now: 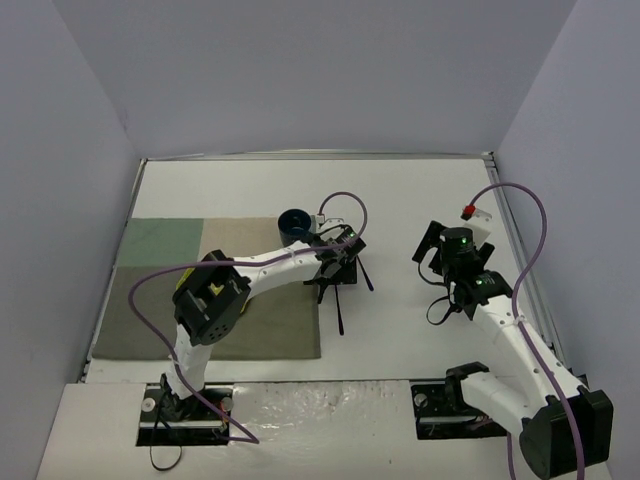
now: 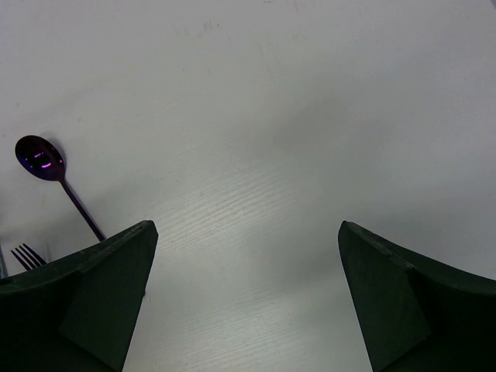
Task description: Set the dinner table for one person
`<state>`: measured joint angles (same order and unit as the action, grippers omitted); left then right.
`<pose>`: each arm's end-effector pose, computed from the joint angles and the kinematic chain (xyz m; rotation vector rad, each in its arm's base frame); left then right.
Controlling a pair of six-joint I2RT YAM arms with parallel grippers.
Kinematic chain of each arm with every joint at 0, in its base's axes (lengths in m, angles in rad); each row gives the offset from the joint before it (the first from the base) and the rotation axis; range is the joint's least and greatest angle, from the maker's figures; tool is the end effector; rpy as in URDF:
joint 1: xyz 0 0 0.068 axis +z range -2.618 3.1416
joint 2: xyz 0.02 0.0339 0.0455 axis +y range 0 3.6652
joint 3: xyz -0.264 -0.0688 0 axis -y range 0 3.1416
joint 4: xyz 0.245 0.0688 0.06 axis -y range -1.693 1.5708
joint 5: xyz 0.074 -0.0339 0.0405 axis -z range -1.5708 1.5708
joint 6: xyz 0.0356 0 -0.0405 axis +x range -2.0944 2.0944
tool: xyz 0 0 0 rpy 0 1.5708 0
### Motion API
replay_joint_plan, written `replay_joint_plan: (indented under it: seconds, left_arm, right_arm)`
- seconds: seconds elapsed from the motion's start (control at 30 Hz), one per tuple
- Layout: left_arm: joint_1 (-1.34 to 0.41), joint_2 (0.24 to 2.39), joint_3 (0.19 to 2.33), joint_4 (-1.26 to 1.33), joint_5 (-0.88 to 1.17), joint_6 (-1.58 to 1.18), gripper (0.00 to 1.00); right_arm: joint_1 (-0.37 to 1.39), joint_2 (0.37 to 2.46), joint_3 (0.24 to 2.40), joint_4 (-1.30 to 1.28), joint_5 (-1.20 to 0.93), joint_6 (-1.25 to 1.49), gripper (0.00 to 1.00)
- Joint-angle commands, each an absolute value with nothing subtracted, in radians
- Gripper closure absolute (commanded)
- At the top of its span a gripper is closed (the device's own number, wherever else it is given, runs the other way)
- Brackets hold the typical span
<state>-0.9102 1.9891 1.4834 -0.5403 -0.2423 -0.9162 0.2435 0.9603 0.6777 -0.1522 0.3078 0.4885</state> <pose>0.2675 -0.3304 0.1946 -0.0932 2.6103 -0.3607 0.2147 0.0422 0.2737 0.4360 1.9392 0.1652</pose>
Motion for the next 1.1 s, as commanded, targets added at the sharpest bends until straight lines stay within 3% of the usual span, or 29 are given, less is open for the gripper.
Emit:
replay_joint_plan:
  seconds: [0.0,0.2,0.57,0.83,0.93,1.07]
  left_arm:
    - [-0.935,1.986,1.550,-0.520,-0.230,-0.942,0.34]
    - [-0.937,2.028,1.558,-0.530,-0.215,-0.948,0.50]
    - [-0.937,2.073,1.582,-0.576,-0.224,-0.949,0.68]
    - [-0.936,2.095,1.591,-0.612,-0.224,-0.945,0.95]
    - [-0.934,2.099,1.591,-0.622,-0.228,-0.932,1.00]
    - [-0.933,2.073,1.599,-0.643,-0.255,-0.891,1.00]
  right_arm:
    - [0.236,0.955,0.672,-0.127,0.299,0.479,0.00]
    - [0.232,0.947,0.659,-0.124,0.299,0.479,0.00]
    - [0.228,0.939,0.649,-0.119,0.297,0.480,0.00]
    - [0.224,0.930,0.646,-0.115,0.294,0.480,0.00]
    - [0.222,0.927,0.644,-0.110,0.292,0.480,0.00]
    - [0.222,0.925,0.639,-0.108,0.285,0.482,0.00]
